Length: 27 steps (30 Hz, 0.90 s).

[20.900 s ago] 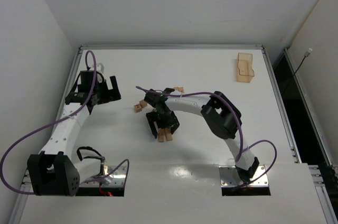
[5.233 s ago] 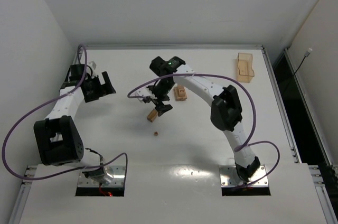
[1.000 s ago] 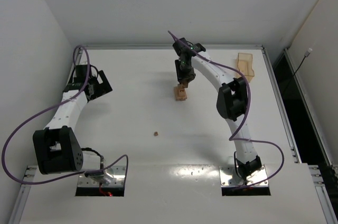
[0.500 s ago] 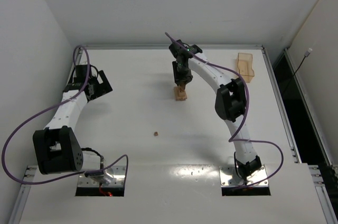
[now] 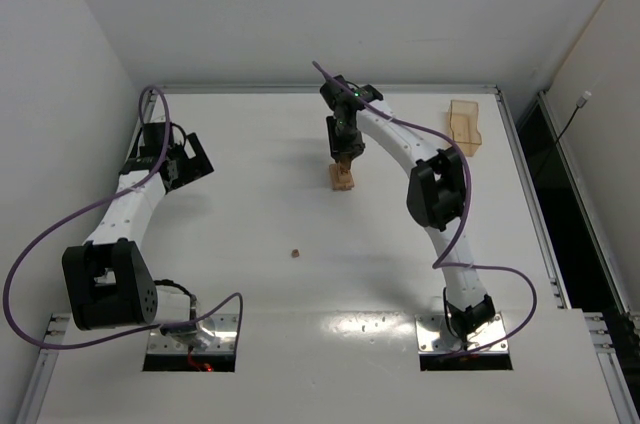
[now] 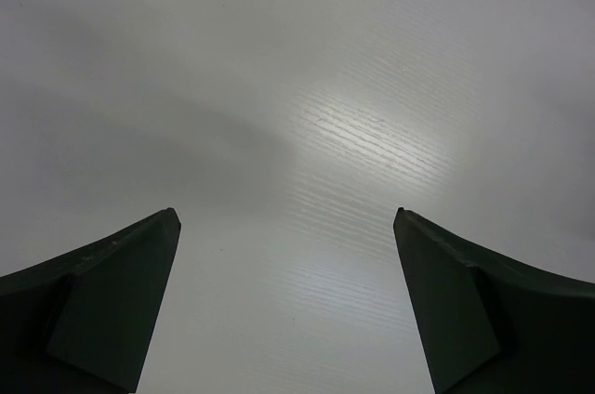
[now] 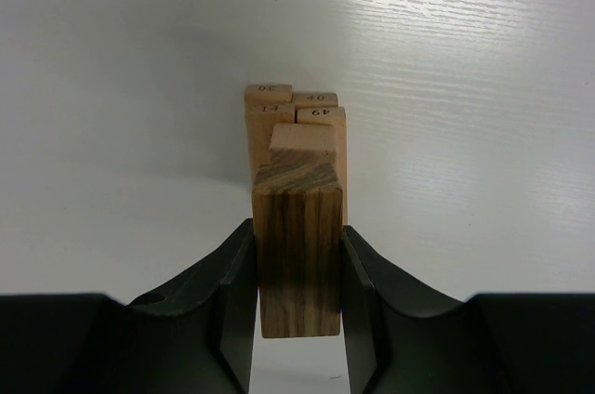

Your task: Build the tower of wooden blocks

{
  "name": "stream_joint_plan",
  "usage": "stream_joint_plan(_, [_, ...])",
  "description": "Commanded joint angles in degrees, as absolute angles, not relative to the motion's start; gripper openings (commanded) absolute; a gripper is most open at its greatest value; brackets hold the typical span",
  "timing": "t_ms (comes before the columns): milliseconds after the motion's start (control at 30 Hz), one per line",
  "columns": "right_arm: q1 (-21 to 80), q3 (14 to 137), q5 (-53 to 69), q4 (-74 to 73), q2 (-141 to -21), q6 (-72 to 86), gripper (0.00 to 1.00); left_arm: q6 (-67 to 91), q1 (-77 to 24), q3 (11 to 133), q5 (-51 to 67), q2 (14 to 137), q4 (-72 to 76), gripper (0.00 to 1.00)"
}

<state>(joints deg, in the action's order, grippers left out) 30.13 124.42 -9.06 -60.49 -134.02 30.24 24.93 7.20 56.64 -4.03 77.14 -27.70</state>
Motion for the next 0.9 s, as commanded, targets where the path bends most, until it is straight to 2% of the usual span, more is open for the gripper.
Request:
stream_joint_plan(0, [29.88,125.6,-10.28,-60.12,-134.56,30.85,0.0,25.4,6.77,57.83,-3.6,77.17,-26.28,1.0])
stream_joint_plan(567, [29.36,126.65,-8.62,-59.06,-136.76,29.27,0.0,25.4,6.77,57.83,-3.6,77.17,-26.28,1.0])
stream_joint_plan(633, [29.36,126.65,-7.92,-58.54,-136.76,28.74,0.19,25.4,6.77,57.83,-3.6,77.17,-26.28,1.0])
stream_joint_plan(867, [29.36,126.65,-7.12,-58.54,-136.23,28.21,0.52,25.4,6.77,57.83,-3.6,77.7,-26.28,1.0])
